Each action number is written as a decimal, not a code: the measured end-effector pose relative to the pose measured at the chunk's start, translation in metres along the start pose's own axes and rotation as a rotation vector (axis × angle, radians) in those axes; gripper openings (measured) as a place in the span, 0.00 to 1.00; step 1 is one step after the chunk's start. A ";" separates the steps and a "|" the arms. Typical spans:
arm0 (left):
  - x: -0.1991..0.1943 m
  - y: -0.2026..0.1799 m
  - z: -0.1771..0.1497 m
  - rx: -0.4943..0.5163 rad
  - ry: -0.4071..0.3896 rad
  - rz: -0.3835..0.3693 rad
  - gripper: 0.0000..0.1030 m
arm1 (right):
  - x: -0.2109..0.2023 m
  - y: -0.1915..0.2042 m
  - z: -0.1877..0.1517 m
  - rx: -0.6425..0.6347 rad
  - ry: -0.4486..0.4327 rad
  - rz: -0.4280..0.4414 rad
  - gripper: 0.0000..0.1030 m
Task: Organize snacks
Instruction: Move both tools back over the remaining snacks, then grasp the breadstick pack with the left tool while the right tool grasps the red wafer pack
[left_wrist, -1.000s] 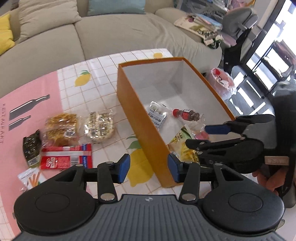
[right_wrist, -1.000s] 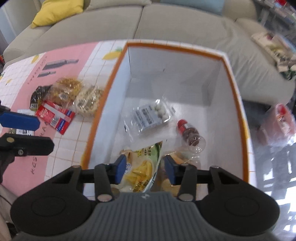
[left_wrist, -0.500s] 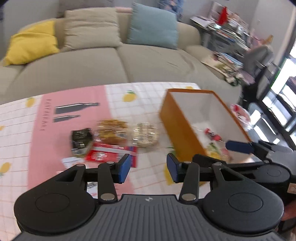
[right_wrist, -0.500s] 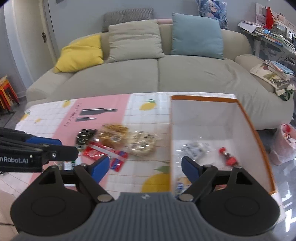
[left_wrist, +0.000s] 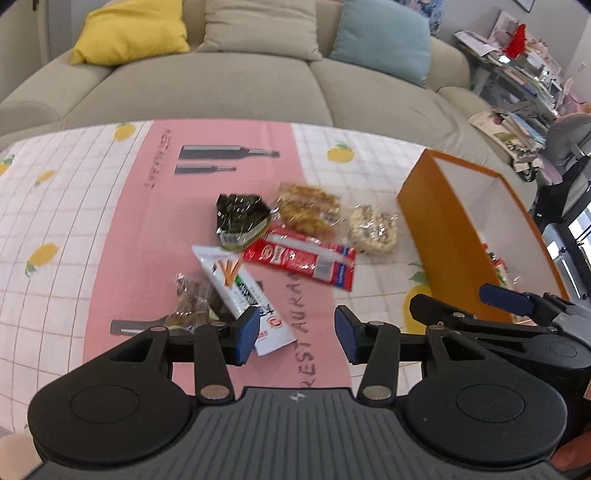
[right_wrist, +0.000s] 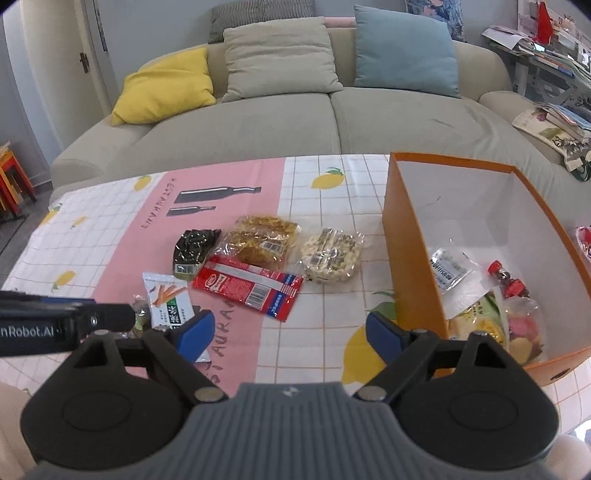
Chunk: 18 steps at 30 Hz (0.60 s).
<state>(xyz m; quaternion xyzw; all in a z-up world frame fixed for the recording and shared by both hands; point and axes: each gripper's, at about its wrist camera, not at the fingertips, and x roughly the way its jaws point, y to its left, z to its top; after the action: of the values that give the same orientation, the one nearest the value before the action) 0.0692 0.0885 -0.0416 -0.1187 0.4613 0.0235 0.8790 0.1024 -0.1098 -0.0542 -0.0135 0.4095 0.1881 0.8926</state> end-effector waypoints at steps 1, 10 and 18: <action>0.003 0.003 -0.001 -0.005 0.003 0.001 0.54 | 0.004 0.001 0.000 -0.009 0.004 -0.002 0.84; 0.032 0.023 0.001 -0.062 0.042 -0.013 0.62 | 0.049 0.013 0.002 -0.078 0.089 0.008 0.83; 0.061 0.056 0.007 -0.157 0.084 0.051 0.63 | 0.097 0.016 0.004 -0.088 0.171 0.032 0.71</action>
<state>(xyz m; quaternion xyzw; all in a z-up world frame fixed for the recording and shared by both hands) 0.1014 0.1400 -0.0983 -0.1762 0.4973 0.0769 0.8460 0.1572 -0.0625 -0.1204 -0.0620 0.4756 0.2184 0.8499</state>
